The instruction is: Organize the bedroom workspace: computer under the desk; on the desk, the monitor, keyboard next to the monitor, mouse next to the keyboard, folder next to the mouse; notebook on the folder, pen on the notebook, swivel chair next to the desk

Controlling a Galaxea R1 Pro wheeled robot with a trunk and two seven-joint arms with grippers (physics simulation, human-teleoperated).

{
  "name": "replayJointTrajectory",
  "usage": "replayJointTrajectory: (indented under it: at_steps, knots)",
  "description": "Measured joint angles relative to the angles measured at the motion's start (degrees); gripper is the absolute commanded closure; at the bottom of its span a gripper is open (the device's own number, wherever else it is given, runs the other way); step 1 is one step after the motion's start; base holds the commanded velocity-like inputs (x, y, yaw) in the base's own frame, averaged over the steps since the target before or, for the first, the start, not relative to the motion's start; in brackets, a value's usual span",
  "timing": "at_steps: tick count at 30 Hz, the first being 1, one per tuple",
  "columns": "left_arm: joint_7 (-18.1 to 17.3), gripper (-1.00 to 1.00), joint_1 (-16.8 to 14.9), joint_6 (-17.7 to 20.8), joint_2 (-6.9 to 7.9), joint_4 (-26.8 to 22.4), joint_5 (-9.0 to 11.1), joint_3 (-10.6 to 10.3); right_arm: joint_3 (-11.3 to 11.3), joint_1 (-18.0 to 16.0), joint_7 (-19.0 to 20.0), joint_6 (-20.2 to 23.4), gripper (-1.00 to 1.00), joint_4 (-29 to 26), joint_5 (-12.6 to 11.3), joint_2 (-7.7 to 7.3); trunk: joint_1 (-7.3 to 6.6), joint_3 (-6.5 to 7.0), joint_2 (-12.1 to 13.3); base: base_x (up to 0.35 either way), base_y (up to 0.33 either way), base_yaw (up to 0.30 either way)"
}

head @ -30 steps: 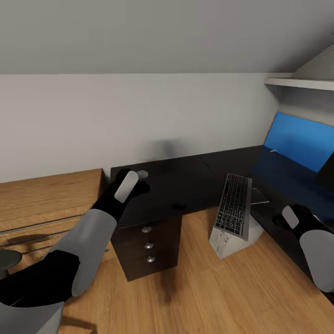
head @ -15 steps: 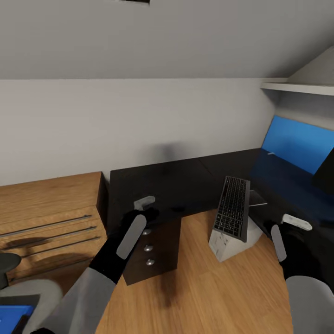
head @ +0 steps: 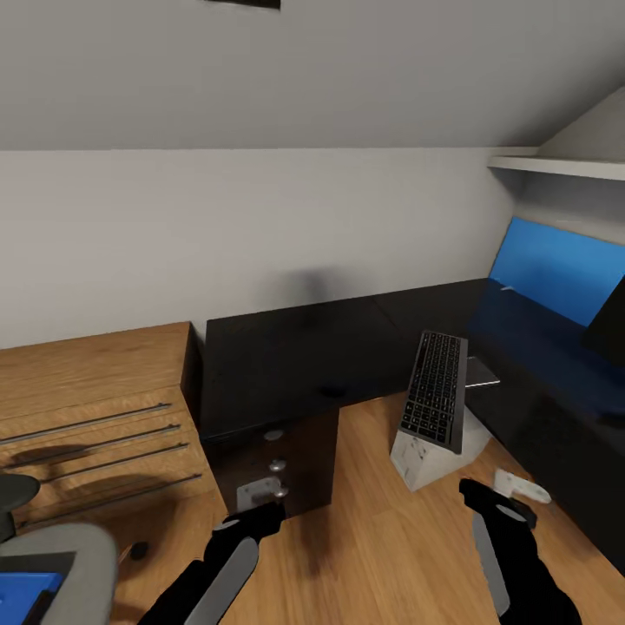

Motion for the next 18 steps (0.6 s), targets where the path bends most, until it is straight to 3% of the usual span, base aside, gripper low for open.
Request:
replayJointTrajectory:
  at_steps: [3,5,6,11,12,13,16,18]
  knots:
    - [-2.80,-1.00,0.02,-2.19,0.03,2.88,-0.05,-0.03,0.64,3.16,0.15,-4.00,-1.00,1.35,0.33,0.59,0.00,0.01,0.00,0.000,0.000,0.000]
    - [-3.95,-1.00,0.03,-3.11,0.02,4.70,0.05,-0.10,0.89,4.92,0.17,-7.92,-1.00,5.39,0.44,0.93,0.00,0.00,0.00,0.000,0.000,0.000]
    - [-4.43,-1.00,0.06,-3.58,-0.25,8.00,0.17,-0.35,1.02,5.80,0.23,-11.90,-1.00,10.95,0.43,1.05,0.22,-0.18,-0.38,0.000,0.000,0.000]
    - [-4.97,-1.00,0.05,-5.08,-1.67,17.93,0.00,-0.90,1.63,6.10,0.13,-20.73,-1.00,17.55,0.46,1.13,1.31,-1.07,-2.39,0.000,0.000,0.000]
    - [-8.79,-1.00,0.01,-14.19,-2.56,26.26,-0.28,-5.05,6.35,6.16,0.01,-25.88,-1.00,24.38,0.66,0.90,1.53,-1.25,-2.80,0.000,0.000,0.000]
    - [-9.35,-1.00,0.08,-15.04,-2.55,31.09,-0.19,-5.68,6.87,6.16,-0.02,-26.84,-1.00,25.94,0.76,0.87,1.75,-1.44,-3.20,0.000,0.000,0.000]
    - [-10.82,-1.00,0.05,-16.99,-2.63,33.08,-0.38,-7.48,8.74,6.17,-0.42,-33.25,-1.00,30.53,1.80,0.88,2.41,-1.95,-4.40,0.000,0.000,-0.055]
    - [-11.21,-1.00,0.04,-19.07,-2.68,34.13,-0.16,-7.93,11.00,6.18,-1.30,-37.48,-1.00,33.00,5.46,0.99,2.85,-2.20,-5.21,0.000,0.000,-0.151]
